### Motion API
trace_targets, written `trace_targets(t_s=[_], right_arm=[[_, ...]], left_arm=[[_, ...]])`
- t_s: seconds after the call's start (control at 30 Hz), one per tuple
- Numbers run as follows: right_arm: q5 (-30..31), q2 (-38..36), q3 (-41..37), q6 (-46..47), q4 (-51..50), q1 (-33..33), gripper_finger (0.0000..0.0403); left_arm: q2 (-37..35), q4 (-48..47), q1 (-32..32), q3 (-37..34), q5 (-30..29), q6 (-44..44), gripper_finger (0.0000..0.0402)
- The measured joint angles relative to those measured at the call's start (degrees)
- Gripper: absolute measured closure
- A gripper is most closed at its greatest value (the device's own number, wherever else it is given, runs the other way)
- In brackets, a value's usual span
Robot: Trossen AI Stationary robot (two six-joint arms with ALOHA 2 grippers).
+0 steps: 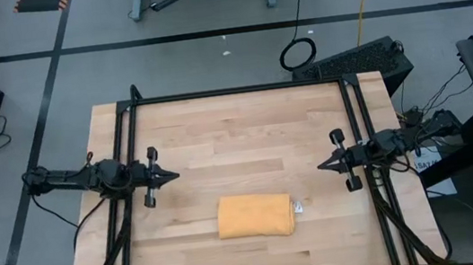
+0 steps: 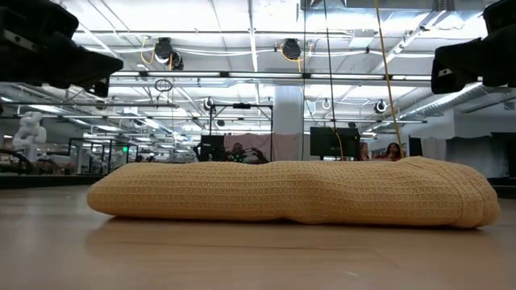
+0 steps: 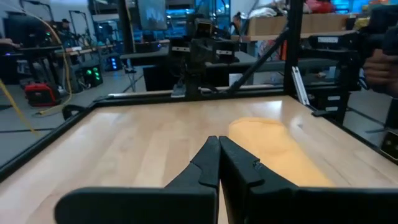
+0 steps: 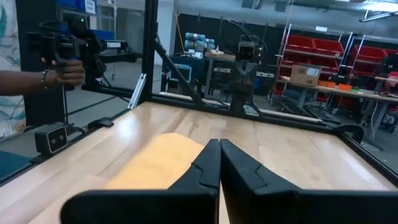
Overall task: Roll towel
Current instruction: Return to Home Position
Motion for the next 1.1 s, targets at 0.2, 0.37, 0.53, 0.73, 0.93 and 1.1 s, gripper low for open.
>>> trace_targets(t_s=[0.2, 0.37, 0.53, 0.73, 0.93, 1.1], right_arm=[[0.03, 0.05, 0.00, 0.13, -0.02, -0.02, 0.0403], [0.64, 0.07, 0.00, 0.52, 0.07, -0.02, 0.0403], [1.41, 0.04, 0.00, -0.67, 0.12, -0.02, 0.0403], [0.42, 0.04, 0.00, -2.90, -0.03, -2.44, 0.0403], [-4.28, 0.04, 0.00, -3.37, 0.00, -7.15, 0.0403], [-4.35, 0.07, 0.00, -1.75, -0.21, -10.33, 0.0403]], left_arm=[[-1.76, -0.37, 2.06, 0.02, 1.27, 0.86, 0.0396], [-1.84, -0.48, 2.11, 0.02, 1.27, 1.44, 0.0396], [-1.84, -0.54, 2.11, 0.02, 1.27, 0.96, 0.0396], [-1.76, -0.60, 2.11, 0.02, 1.26, 0.04, 0.0396], [-1.75, -0.68, 2.09, 0.04, 1.25, -0.02, 0.0396], [-1.75, -0.72, 2.07, 0.04, 1.25, -0.11, 0.0396]])
